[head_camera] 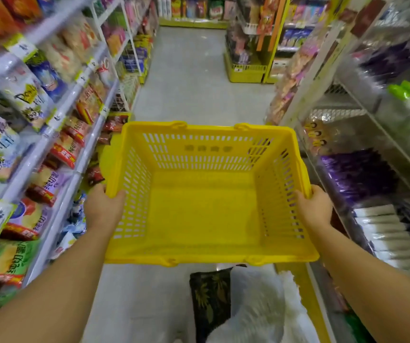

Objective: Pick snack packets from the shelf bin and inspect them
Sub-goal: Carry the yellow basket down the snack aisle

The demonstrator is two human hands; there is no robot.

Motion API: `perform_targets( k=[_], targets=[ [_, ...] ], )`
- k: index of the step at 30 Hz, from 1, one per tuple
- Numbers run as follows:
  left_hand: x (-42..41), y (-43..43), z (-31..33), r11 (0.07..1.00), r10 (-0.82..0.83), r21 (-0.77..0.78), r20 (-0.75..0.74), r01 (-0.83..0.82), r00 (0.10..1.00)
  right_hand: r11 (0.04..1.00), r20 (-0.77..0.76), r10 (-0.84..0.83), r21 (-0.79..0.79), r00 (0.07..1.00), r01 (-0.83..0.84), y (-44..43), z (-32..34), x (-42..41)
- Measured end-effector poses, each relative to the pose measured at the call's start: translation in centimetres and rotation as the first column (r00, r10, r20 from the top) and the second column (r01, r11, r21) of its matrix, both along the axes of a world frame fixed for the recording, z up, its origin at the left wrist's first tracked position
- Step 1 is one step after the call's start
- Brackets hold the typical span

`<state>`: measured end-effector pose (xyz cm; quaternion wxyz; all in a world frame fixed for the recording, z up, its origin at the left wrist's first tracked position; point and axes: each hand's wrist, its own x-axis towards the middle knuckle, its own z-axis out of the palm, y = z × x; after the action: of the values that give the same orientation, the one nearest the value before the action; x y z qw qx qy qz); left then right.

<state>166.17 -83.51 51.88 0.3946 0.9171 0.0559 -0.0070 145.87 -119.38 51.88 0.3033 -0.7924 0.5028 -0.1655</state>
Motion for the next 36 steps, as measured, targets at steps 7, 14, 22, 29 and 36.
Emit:
perform_targets(
  k=[7, 14, 22, 29, 36],
  targets=[
    [6.9, -11.3, -2.7, 0.997, 0.072, 0.028, -0.018, -0.072, 0.997, 0.999, -0.036, 0.051, -0.005, 0.998, -0.051, -12.2, -2.5, 9.3],
    [11.8, -21.7, -4.5, 0.985, 0.131, 0.117, -0.058, -0.123, 0.990, 0.992, -0.070, 0.124, -0.025, 0.990, -0.126, -23.6, -3.2, 16.8],
    [19.1, -25.1, -10.7, 0.988, 0.115, 0.108, -0.047, -0.109, 0.992, 0.995, -0.088, 0.097, 0.009, 0.991, -0.097, -26.8, -9.8, 23.7],
    [26.8, -26.7, -25.7, 0.984, 0.117, 0.139, -0.043, -0.110, 0.992, 0.999, -0.134, 0.029, 0.025, 0.991, -0.026, -26.9, -25.2, 28.9],
    [29.8, -28.6, -44.4, 0.993, 0.045, 0.114, -0.073, -0.037, 0.996, 0.999, -0.196, -0.037, 0.012, 0.980, 0.040, -27.9, -44.1, 30.9]
  ],
)
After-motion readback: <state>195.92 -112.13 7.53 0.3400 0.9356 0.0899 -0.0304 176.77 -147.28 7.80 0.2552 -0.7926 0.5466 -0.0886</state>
